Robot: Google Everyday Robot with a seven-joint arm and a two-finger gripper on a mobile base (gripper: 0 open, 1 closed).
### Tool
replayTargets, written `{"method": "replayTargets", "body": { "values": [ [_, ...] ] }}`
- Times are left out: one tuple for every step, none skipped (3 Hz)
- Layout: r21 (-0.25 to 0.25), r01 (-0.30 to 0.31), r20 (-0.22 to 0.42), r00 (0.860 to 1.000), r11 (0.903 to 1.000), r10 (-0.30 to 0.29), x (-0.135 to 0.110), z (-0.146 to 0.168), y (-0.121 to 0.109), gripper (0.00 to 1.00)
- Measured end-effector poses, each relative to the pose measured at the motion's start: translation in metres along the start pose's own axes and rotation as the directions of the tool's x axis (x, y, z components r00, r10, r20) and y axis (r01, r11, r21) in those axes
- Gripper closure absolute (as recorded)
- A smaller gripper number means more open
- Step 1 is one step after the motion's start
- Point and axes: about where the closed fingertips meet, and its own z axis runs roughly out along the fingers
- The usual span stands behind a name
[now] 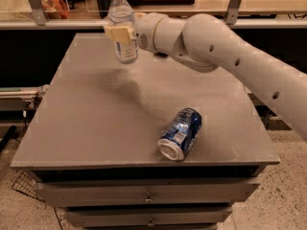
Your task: Move blue plastic bottle near rxbar blueberry
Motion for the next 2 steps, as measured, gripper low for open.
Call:
{"method": "replayTargets", "body": {
  "values": [
    [0.066, 0.039, 0.02, 0.999, 0.997, -0.041, -0.001, -0.001, -0.038, 1.0],
    [0.174, 0.064, 0.022, 0.997, 0.9826, -0.069, 0.001, -0.009, -0.107, 1.0]
  ]
}}
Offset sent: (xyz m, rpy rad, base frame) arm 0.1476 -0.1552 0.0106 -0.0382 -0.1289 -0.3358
